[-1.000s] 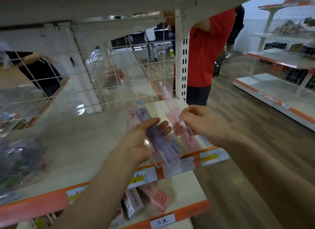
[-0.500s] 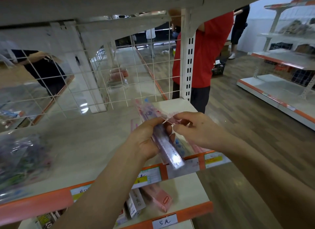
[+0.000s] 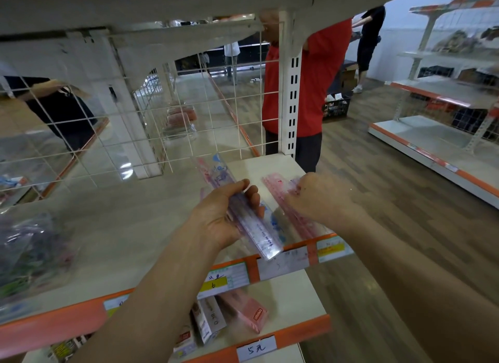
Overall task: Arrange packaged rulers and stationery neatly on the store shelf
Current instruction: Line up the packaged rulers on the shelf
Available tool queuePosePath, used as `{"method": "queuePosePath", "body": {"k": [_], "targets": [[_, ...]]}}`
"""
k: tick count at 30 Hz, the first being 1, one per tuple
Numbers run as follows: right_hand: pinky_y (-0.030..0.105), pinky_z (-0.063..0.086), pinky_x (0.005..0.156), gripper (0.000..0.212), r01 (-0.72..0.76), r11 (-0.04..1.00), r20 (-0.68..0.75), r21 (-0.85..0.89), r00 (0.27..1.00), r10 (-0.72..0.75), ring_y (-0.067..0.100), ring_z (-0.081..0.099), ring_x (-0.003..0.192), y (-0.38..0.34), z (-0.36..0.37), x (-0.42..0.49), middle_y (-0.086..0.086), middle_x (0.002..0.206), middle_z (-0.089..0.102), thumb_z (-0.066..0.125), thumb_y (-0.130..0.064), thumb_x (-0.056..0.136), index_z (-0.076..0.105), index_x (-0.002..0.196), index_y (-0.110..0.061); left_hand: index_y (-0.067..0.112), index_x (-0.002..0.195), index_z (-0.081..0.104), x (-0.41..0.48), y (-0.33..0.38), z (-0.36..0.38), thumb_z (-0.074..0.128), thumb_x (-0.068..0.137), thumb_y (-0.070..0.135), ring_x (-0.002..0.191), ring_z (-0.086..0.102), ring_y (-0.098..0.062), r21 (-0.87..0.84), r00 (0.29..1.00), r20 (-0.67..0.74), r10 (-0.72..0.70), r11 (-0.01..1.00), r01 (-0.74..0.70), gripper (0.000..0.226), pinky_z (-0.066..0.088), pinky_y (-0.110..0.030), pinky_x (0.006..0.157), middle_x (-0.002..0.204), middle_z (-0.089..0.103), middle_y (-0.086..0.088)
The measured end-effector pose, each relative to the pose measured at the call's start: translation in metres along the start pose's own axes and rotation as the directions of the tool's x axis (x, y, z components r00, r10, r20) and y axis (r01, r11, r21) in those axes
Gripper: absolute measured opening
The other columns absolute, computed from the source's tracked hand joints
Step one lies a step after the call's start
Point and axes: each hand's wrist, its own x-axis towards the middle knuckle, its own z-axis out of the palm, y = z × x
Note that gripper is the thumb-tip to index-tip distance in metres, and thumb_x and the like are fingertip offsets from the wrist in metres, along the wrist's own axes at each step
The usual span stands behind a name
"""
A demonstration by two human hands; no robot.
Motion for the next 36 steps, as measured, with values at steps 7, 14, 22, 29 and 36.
{"method": "queuePosePath", "body": {"k": [7, 14, 22, 29, 36], "targets": [[0.028, 0.039, 0.066, 0.028, 0.070, 0.980, 0.038, -0.188, 0.997, -0.064, 0.025, 0.059, 0.090, -0.013, -0.002, -0.007, 0.005, 0.091, 0.055, 0.045, -0.037, 0.094, 0.056, 0.098, -0.011, 0.009, 0.080, 0.061, -0.006, 0.003, -0.003, 0.054, 0.091, 0.011, 0.052, 0.058, -0.018, -0.015, 0.999, -0.034, -0.002, 1.000, 0.001, 0.014, 0.055, -0.030, 0.055, 0.064, 0.061, -0.006], [0.028, 0.048, 0.076, 0.033, 0.272, 0.859, 0.003, 0.434, 0.953, -0.303, 0.008, 0.058, 0.083, -0.043, -0.017, -0.051, -0.010, 0.090, 0.064, 0.052, -0.052, 0.082, 0.061, 0.105, -0.031, 0.015, 0.093, 0.059, -0.005, 0.005, 0.003, 0.034, 0.101, 0.012, 0.057, 0.054, -0.015, -0.136, 0.990, -0.067, 0.125, 0.982, -0.133, 0.026, 0.049, -0.042, 0.091, 0.062, 0.052, -0.008], [0.023, 0.036, 0.054, 0.019, 0.410, 0.830, -0.051, 0.377, 0.904, -0.424, 0.009, 0.047, 0.058, -0.050, 0.007, -0.046, -0.001, 0.068, 0.052, 0.045, -0.020, 0.096, 0.059, 0.083, -0.017, 0.004, 0.084, 0.059, -0.009, 0.008, -0.003, 0.053, 0.092, 0.009, 0.065, 0.063, -0.022, -0.050, 0.996, 0.047, 0.076, 0.996, -0.074, 0.011, 0.054, -0.034, 0.068, 0.069, 0.065, -0.013], [0.035, 0.060, 0.070, 0.023, -0.164, 0.410, 0.236, 0.897, 0.963, -0.131, 0.024, 0.069, 0.083, -0.050, 0.004, -0.042, 0.011, 0.090, 0.071, 0.048, -0.018, 0.097, 0.069, 0.089, -0.015, 0.002, 0.091, 0.063, -0.012, -0.003, -0.009, 0.049, 0.093, 0.011, 0.064, 0.068, -0.026, -0.021, 0.992, 0.110, 0.055, 0.998, -0.053, 0.017, 0.057, -0.041, 0.060, 0.079, 0.069, -0.017], [0.033, 0.049, 0.062, 0.028, -0.012, 0.649, 0.107, 0.760, 0.989, -0.107, 0.020, 0.060, 0.064, -0.048, 0.003, -0.039, 0.018, 0.080, 0.068, 0.054, -0.026, 0.094, 0.070, 0.081, -0.007, 0.005, 0.090, 0.061, -0.014, -0.006, -0.005, 0.048, 0.095, 0.010, 0.058, 0.069, -0.025, -0.085, 0.987, 0.144, 0.068, 0.995, -0.056, 0.014, 0.058, -0.042, 0.050, 0.076, 0.069, -0.015]]}}
